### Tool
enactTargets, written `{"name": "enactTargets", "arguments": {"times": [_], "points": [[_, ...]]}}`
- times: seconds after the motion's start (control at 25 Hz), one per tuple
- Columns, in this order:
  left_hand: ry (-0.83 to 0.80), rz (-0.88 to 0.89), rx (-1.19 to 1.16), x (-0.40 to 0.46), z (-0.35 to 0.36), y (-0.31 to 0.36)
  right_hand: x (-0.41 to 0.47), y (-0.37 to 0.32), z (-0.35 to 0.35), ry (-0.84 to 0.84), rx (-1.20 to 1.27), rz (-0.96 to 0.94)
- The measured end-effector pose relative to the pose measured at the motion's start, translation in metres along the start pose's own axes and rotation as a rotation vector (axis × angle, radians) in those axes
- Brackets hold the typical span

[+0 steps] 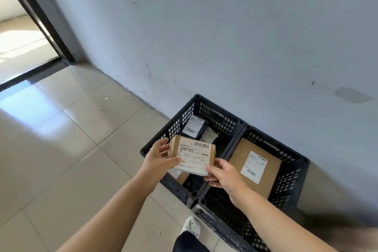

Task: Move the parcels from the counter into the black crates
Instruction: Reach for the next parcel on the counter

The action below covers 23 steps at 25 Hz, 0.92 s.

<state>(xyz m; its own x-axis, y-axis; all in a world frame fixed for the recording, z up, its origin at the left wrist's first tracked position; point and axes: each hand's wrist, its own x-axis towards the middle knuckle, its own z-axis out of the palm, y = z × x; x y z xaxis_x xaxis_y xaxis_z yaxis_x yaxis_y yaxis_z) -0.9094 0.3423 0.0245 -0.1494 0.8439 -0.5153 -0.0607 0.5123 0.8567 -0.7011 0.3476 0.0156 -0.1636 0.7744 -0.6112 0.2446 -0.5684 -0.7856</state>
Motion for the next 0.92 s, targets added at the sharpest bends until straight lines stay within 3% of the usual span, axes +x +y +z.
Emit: {"name": "enactTargets", "arguments": {"times": [0.32,0.52,0.72,0.92], "points": [[-0.165,-0.082,0.103,0.118,0.01,0.046,0.1,-0.048,-0.019,0.073,-0.008,0.05],[-0.235,-0.122,0.201,0.181,0.021,0.064,0.142,-0.058,-0.032,0.144,-0.175,0.054],[-0.4,-0.168,0.392,0.248,0.036,0.057,0.167,-0.054,-0.031,0.313,-0.626,0.022],[-0.59,-0.186,0.59,0.293,0.045,0.033,0.194,-0.034,0.001,0.299,-0.945,-0.007]]}}
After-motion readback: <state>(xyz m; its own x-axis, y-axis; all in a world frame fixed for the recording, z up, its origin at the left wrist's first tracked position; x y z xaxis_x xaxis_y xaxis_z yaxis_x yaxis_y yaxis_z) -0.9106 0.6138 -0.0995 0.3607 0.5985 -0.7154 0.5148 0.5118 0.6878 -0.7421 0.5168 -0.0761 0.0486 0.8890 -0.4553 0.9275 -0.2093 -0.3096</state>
